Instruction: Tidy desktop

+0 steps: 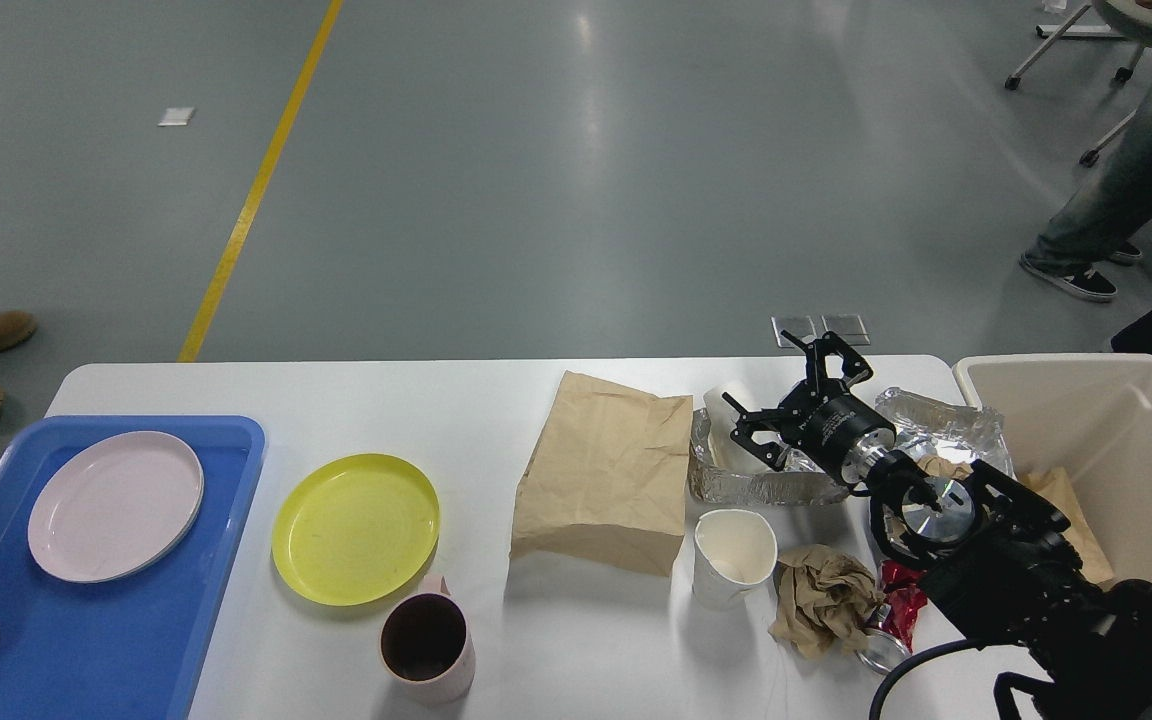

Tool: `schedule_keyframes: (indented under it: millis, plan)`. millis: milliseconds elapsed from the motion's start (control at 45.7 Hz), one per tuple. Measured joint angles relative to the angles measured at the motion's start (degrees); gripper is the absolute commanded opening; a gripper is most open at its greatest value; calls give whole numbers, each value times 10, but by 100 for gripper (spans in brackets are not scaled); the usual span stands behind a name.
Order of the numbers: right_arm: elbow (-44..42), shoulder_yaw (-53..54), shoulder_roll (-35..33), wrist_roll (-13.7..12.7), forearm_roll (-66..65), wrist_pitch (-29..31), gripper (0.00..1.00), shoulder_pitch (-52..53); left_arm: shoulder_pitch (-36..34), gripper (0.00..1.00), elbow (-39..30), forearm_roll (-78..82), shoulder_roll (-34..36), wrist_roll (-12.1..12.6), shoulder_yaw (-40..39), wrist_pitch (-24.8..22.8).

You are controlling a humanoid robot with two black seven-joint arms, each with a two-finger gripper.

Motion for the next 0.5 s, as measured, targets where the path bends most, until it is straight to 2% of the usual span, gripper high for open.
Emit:
schedule_keyframes:
  millis: [285,504]
  plan:
    - [0,0,0,0,0,0,100,0,36,0,12,1,-25,24,-31,3]
    - [0,0,0,0,0,0,100,0,42,0,12,2,-31,31,-33,13]
